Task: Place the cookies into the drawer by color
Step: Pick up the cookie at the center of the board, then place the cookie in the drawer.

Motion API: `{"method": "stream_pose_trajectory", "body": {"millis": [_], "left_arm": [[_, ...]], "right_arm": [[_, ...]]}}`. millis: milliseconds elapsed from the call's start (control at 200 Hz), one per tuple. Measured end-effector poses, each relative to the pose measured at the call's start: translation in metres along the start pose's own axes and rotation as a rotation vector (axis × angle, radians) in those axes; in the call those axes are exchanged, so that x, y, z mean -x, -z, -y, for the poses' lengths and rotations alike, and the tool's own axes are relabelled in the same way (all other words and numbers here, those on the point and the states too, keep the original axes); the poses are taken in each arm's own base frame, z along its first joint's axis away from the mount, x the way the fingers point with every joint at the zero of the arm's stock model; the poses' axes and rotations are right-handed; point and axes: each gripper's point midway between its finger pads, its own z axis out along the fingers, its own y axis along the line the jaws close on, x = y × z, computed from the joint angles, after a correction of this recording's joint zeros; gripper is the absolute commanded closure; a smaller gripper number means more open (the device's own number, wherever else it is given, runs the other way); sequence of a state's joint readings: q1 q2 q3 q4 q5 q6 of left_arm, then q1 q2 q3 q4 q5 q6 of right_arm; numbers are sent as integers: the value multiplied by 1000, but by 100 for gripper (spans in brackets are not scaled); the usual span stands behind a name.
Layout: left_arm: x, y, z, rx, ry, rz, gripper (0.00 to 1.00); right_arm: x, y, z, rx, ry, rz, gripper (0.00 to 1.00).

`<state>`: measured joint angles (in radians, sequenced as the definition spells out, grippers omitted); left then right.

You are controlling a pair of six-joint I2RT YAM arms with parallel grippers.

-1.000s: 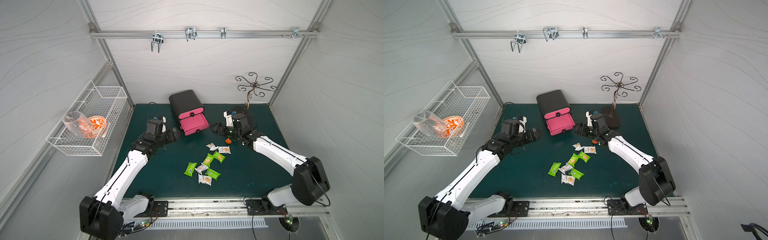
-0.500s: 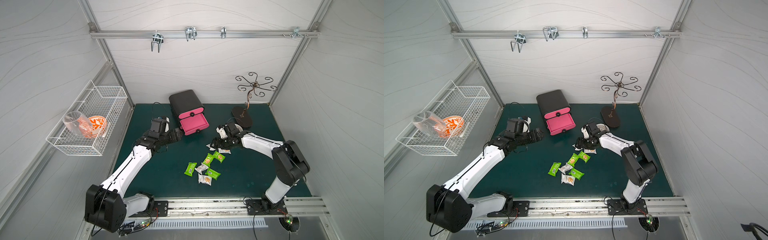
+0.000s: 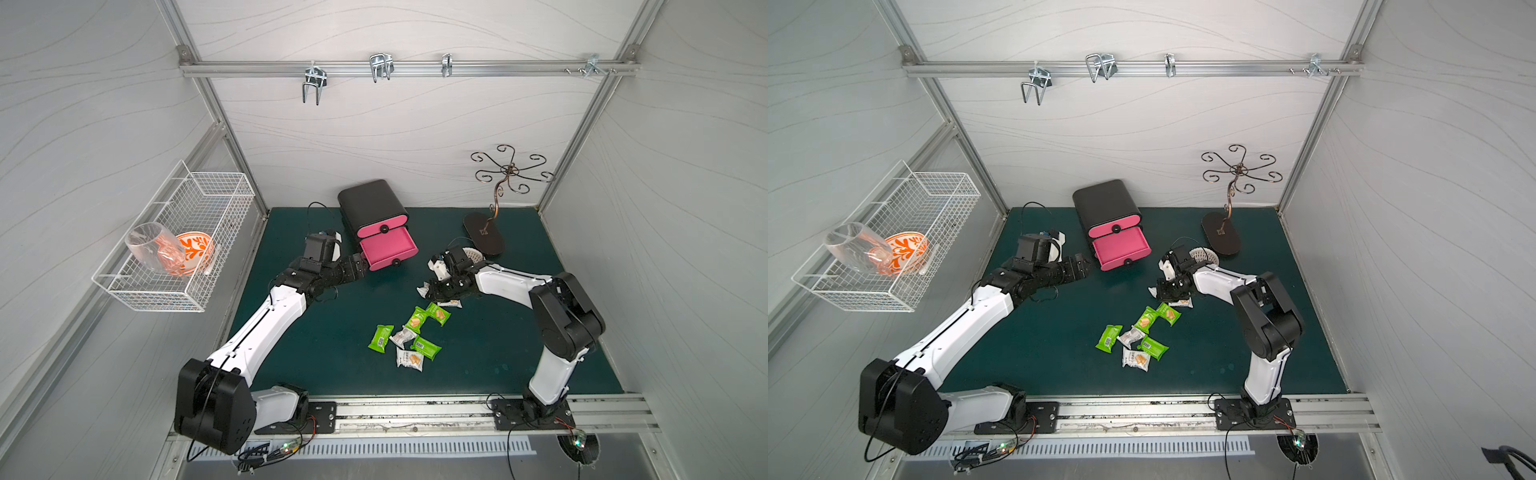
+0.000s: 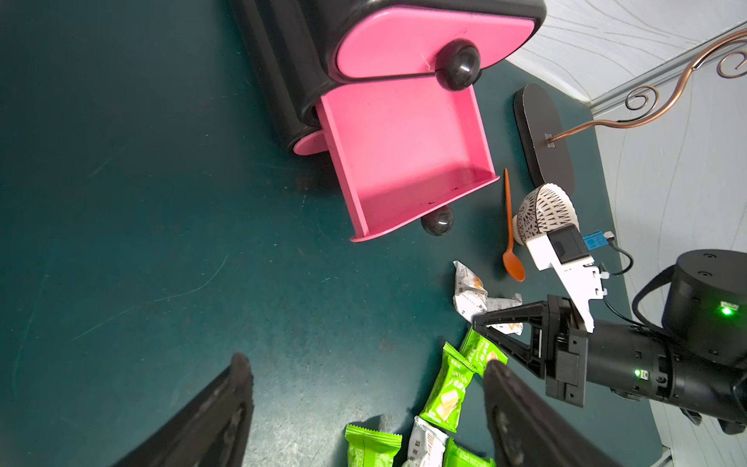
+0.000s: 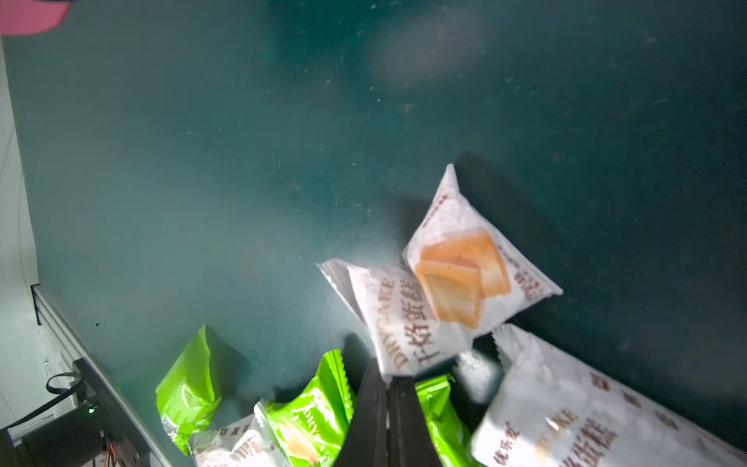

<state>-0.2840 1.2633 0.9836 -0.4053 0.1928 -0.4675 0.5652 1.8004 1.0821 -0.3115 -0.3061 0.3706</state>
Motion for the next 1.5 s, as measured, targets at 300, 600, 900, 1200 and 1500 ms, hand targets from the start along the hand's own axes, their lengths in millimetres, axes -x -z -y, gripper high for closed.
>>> {"method": "stream_pose_trajectory", "body": {"millis": [300,600,900,1200,1500], "left_arm": [[3,-2,4,-21,3,6,10],[13,3,14,-41,-9,28,10],[11,5,16,-43,-14,24,10],[12,11,17,-41,-16,38,9],[12,11,16,-39,-18,36,9]], "right_arm": [[21,43,-36,58,109,125,100],[102,97,-93,94,224,350,100],[162,55,-98,82,206,361,100],[164,13,-83,61,141,286,68],[150,60,-94,54,153,338,63]]}}
